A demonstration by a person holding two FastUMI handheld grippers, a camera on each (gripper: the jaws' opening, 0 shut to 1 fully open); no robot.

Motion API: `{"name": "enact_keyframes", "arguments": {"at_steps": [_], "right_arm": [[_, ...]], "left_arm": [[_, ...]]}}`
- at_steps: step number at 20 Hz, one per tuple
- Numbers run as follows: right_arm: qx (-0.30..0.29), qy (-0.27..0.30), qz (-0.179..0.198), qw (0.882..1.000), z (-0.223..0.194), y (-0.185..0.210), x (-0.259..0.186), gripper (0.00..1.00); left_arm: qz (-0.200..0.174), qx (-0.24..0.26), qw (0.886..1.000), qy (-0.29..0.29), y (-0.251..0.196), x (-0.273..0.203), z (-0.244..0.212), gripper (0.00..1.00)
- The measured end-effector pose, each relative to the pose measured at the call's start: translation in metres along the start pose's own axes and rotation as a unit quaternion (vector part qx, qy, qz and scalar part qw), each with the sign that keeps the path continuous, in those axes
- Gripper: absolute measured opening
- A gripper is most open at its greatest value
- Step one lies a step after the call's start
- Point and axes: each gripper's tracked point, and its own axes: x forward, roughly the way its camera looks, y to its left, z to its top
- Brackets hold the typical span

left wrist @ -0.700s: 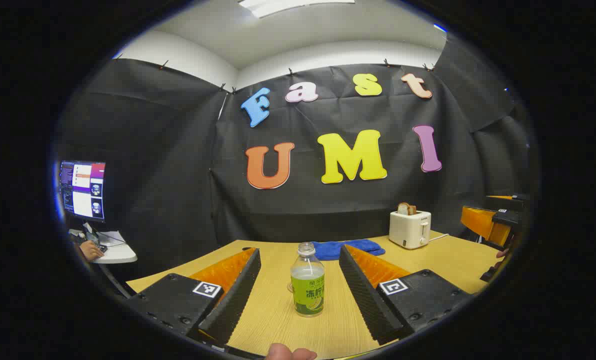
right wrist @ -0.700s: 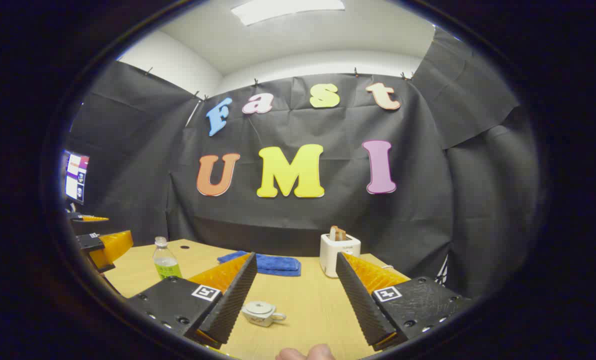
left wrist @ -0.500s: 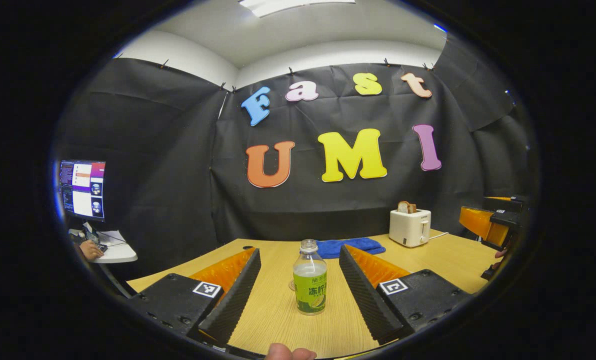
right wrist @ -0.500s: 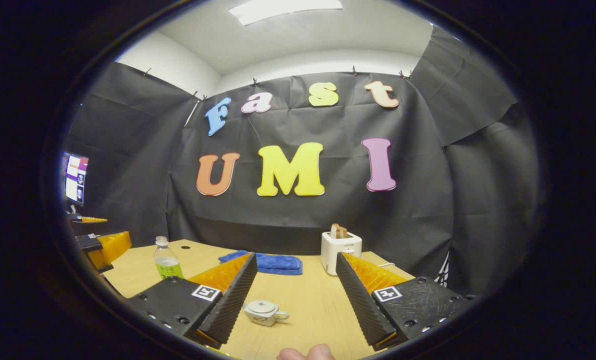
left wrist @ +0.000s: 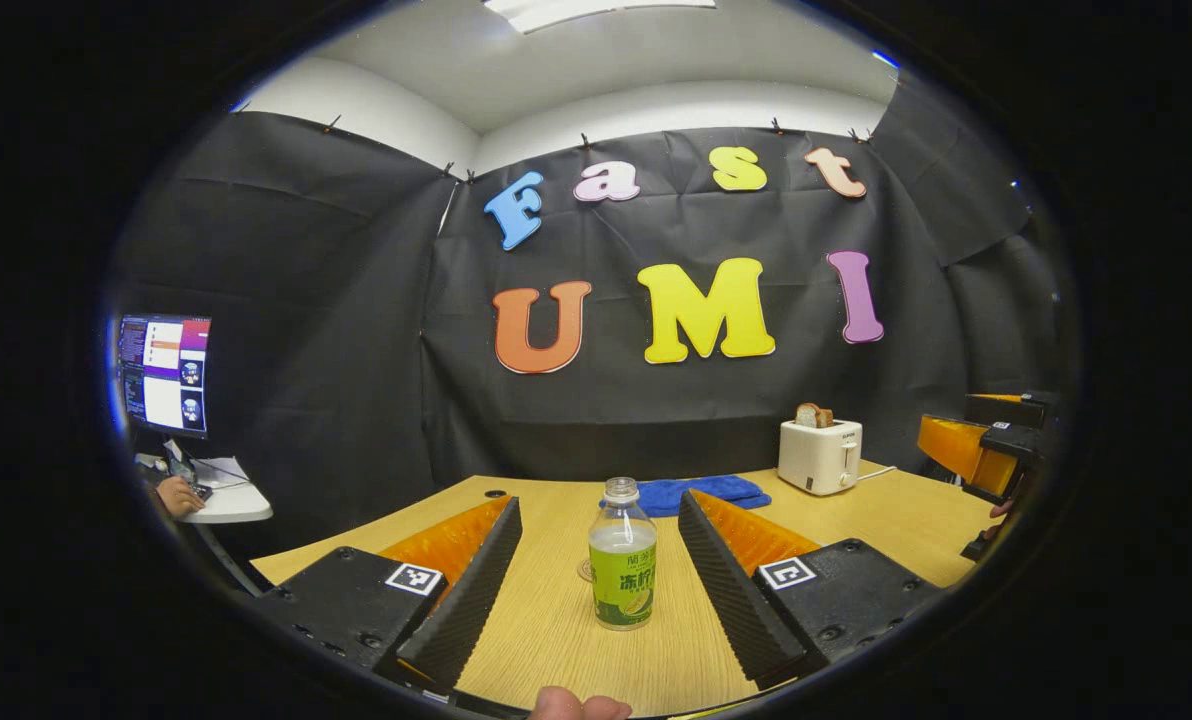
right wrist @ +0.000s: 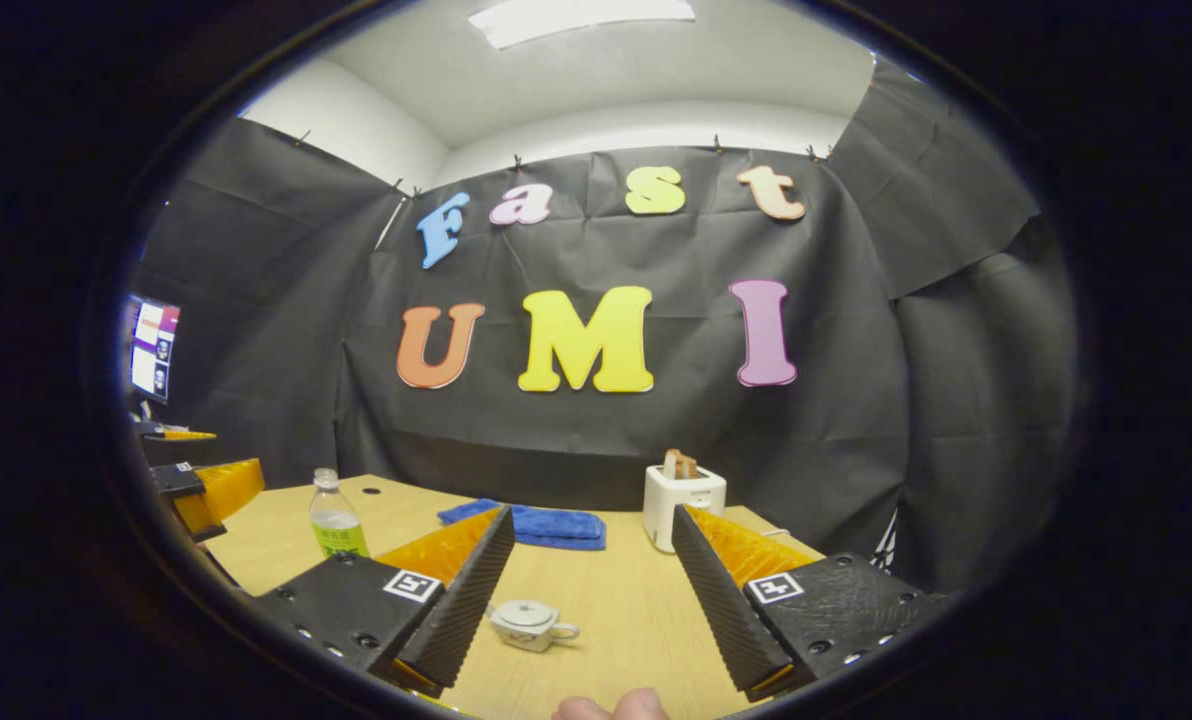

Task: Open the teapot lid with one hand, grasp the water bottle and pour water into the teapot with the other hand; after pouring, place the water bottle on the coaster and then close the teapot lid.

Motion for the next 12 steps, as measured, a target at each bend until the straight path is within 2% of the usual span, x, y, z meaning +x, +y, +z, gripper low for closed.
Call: {"name": "enact_keyframes", "arguments": {"at_steps": [4, 12], "right_arm": [[-0.004, -0.007, 0.0, 1.0, 0.0029, 0.0017, 0.0008, 0.93], [-0.007, -0.005, 0.0, 1.0, 0.0022, 0.0016, 0.002, 0.95]], "left_arm": [[-0.002, 0.004, 1.0, -0.003, 0.0004, 0.001, 0.0031, 0.98], [-0.004, 0.004, 1.0, 0.0, -0.0009, 0.0037, -0.0023, 0.98]]}}
